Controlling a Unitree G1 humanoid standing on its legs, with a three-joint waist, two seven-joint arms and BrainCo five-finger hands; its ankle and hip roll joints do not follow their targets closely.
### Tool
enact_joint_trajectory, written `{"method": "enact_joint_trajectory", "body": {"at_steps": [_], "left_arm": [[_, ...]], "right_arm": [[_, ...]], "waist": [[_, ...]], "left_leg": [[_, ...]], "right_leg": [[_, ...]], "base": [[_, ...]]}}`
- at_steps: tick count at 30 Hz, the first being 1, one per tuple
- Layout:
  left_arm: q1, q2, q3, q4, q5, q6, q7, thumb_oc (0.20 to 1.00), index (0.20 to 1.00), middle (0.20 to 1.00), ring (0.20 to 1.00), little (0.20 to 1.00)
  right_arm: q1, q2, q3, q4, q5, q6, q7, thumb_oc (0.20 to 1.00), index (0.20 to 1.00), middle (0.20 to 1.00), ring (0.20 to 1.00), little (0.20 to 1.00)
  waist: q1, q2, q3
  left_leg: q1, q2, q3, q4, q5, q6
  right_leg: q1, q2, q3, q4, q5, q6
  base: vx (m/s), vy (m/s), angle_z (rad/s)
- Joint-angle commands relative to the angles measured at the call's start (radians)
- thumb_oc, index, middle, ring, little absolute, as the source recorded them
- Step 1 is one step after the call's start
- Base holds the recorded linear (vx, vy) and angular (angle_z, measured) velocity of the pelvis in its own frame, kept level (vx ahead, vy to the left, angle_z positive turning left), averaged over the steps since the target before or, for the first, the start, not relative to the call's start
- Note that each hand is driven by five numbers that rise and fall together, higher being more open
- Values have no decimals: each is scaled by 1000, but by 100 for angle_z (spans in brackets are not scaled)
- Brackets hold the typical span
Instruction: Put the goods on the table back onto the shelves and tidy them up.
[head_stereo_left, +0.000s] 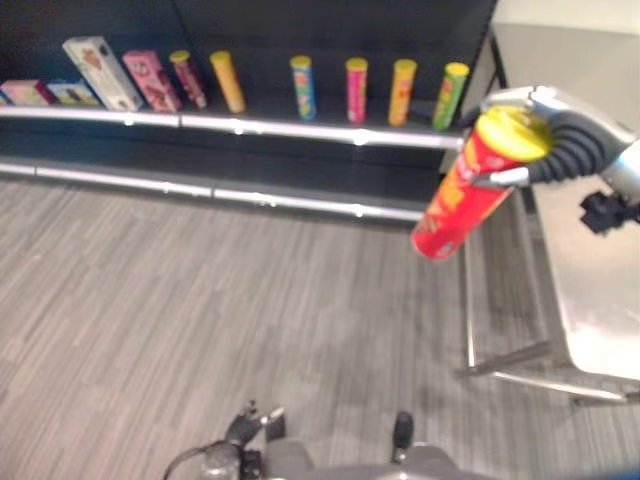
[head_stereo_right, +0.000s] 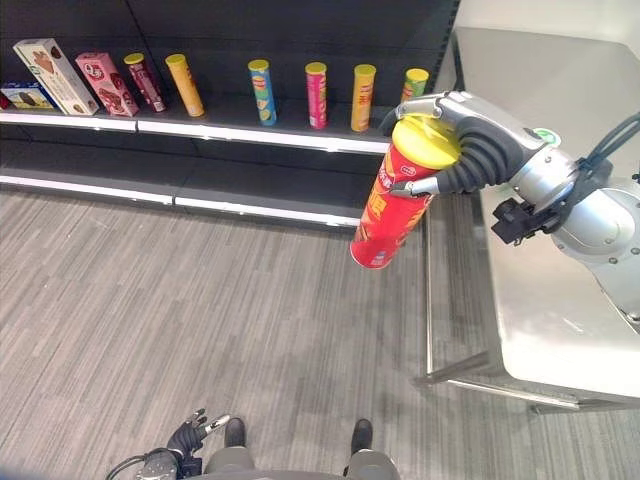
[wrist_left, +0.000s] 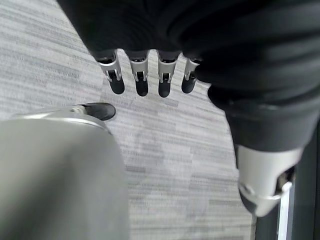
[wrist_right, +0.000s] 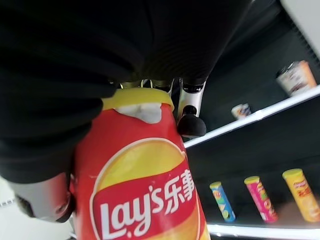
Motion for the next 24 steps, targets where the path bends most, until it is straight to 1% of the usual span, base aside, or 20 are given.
{"method": "enact_joint_trajectory", "body": {"at_steps": [1, 2, 3, 4, 5, 6, 7, 8, 9, 10, 11, 12, 13, 14, 15, 16, 17, 19, 20, 24], "left_arm": [[-1, 108, -7, -22, -2, -22, 11, 1000, 1000, 1000, 1000, 1000], [0, 108, -7, -22, -2, -22, 11, 1000, 1000, 1000, 1000, 1000], [-8, 115, -11, -18, 9, -20, 10, 1000, 1000, 1000, 1000, 1000], [-15, 124, -11, -13, 13, -18, 11, 1000, 1000, 1000, 1000, 1000], [-28, 147, -5, -15, 17, -14, 18, 1000, 1000, 1000, 1000, 1000], [-28, 146, -3, -15, 17, -14, 18, 1000, 1000, 1000, 1000, 1000], [-34, 158, 1, -19, 23, -14, 22, 1000, 1000, 1000, 1000, 1000], [-41, 164, 1, -14, 27, -13, 22, 1000, 1000, 1000, 1000, 1000], [-49, 171, 4, -7, 31, -11, 22, 1000, 1000, 1000, 1000, 1000], [-53, 175, 6, -6, 29, -10, 22, 1000, 1000, 1000, 1000, 1000], [-57, 177, 7, -4, 24, -10, 24, 1000, 1000, 1000, 1000, 1000], [-70, 178, -4, -2, 19, -9, 25, 1000, 1000, 1000, 1000, 1000], [-76, 176, -9, -4, 17, -9, 23, 1000, 1000, 1000, 1000, 1000], [-83, 176, -16, 3, 30, -4, 23, 1000, 1000, 1000, 1000, 1000], [-83, 177, -17, 3, 30, -4, 23, 1000, 1000, 1000, 1000, 1000], [-80, 176, -15, -8, 24, -8, 21, 1000, 1000, 1000, 1000, 1000], [-82, 162, -20, -12, 19, -7, 25, 1000, 1000, 1000, 1000, 1000], [-69, 139, -9, -16, 4, -11, 33, 1000, 1000, 1000, 1000, 1000], [-70, 120, -17, -21, 2, -11, 33, 1000, 1000, 1000, 1000, 1000], [-59, 105, -30, -35, 18, -5, 28, 1000, 1000, 1000, 1000, 1000]], "right_arm": [[-55, 56, 34, 3, -64, 8, -26, 200, 200, 200, 200, 200], [-56, 56, 36, 4, -65, 8, -27, 200, 200, 200, 200, 200], [-72, 74, 53, 15, -87, 12, -30, 200, 200, 200, 200, 200], [-100, 99, 91, 37, -107, 16, -37, 200, 200, 200, 200, 200], [-160, 129, 145, 49, -136, 28, -53, 200, 200, 200, 200, 200], [-166, 130, 150, 51, -136, 28, -53, 200, 200, 200, 200, 200], [-185, 136, 164, 60, -154, 28, -61, 200, 200, 200, 200, 200], [-197, 146, 173, 73, -170, 27, -70, 200, 200, 200, 200, 200], [-198, 145, 170, 81, -182, 35, -73, 200, 200, 200, 200, 200], [-202, 145, 171, 87, -186, 38, -75, 200, 200, 200, 200, 200], [-208, 149, 170, 95, -186, 40, -83, 200, 200, 200, 200, 200], [-219, 162, 177, 109, -184, 37, -95, 200, 200, 200, 200, 200], [-231, 157, 186, 115, -187, 38, -98, 200, 200, 200, 200, 200], [-225, 150, 182, 135, -200, 37, -113, 200, 200, 200, 200, 200], [-222, 150, 180, 135, -201, 36, -113, 200, 200, 200, 200, 200], [-237, 143, 183, 131, -205, 41, -104, 200, 200, 200, 200, 200], [-241, 154, 190, 136, -205, 48, -108, 200, 200, 200, 200, 200], [-218, 174, 170, 133, -199, 49, -107, 200, 200, 200, 200, 200], [-197, 190, 155, 145, -203, 51, -115, 200, 200, 200, 200, 200], [-142, 206, 103, 144, -214, 57, -116, 200, 200, 200, 200, 200]], "waist": [[45, -77, -64], [45, -78, -63], [51, -82, -62], [58, -90, -57], [70, -88, -48], [70, -88, -48], [74, -84, -47], [71, -83, -46], [64, -84, -39], [62, -83, -38], [59, -82, -34], [55, -88, -29], [49, -97, -24], [47, -101, -24], [47, -101, -21], [52, -107, -16], [55, -112, -14], [57, -113, -28], [55, -113, -31], [49, -110, -35]], "left_leg": [[-2, -51, -16, -46, -66, -44], [-1, -54, -15, -45, -67, -43], [0, -82, -15, -38, -83, -33], [-7, -118, -13, -24, -103, -13], [0, -151, 3, -35, -110, 13], [1, -151, 5, -36, -109, 14], [1, -165, 10, -45, -110, 25], [5, -177, 12, -53, -110, 32], [15, -191, 5, -57, -115, 41], [16, -199, 1, -57, -117, 48], [23, -208, -5, -57, -116, 54], [23, -227, -21, -57, -117, 61], [24, -241, -30, -57, -118, 65], [27, -261, -45, -57, -129, 72], [32, -261, -46, -57, -131, 73], [36, -273, -58, -57, -130, 73], [38, -283, -68, -57, -132, 73], [47, -282, -62, -57, -142, 71], [54, -280, -58, -57, -144, 70], [70, -275, -60, -57, -150, 66]], "right_leg": [[33, -137, 103, 30, -73, 106], [34, -140, 103, 29, -73, 107], [32, -172, 101, 41, -47, 115], [7, -214, 115, 62, 10, 125], [-45, -241, 123, 111, 32, 108], [-47, -242, 125, 113, 31, 108], [-61, -242, 129, 136, 23, 102], [-75, -224, 150, 167, 10, 91], [-86, -179, 188, 205, -18, 77], [-98, -143, 212, 222, -36, 72], [-99, -92, 230, 231, -70, 62], [-114, -4, 253, 229, -104, 46], [-121, 39, 277, 204, -108, 37], [-106, 66, 309, 165, -120, 24], [-99, 66, 308, 162, -121, 24], [-77, 68, 307, 139, -113, 22], [-65, 82, 311, 111, -98, 20], [-28, 72, 284, 53, -87, 25], [-21, 78, 281, 34, -84, 22], [2, 78, 265, 11, -82, 19]], "base": [[124, 568, 24], [56, 331, 25], [7, 298, 42], [-24, 523, 44], [-39, 377, 38], [-36, 336, 9], [-5, 206, -2], [3, 288, -2], [23, 251, 8], [50, 202, 8], [55, 174, 13], [54, 115, 18], [63, 81, 24], [53, 26, 21], [52, 21, 33], [26, -18, 41], [49, -38, 35], [108, -65, 14], [108, -55, 8], [104, -67, 11]]}}
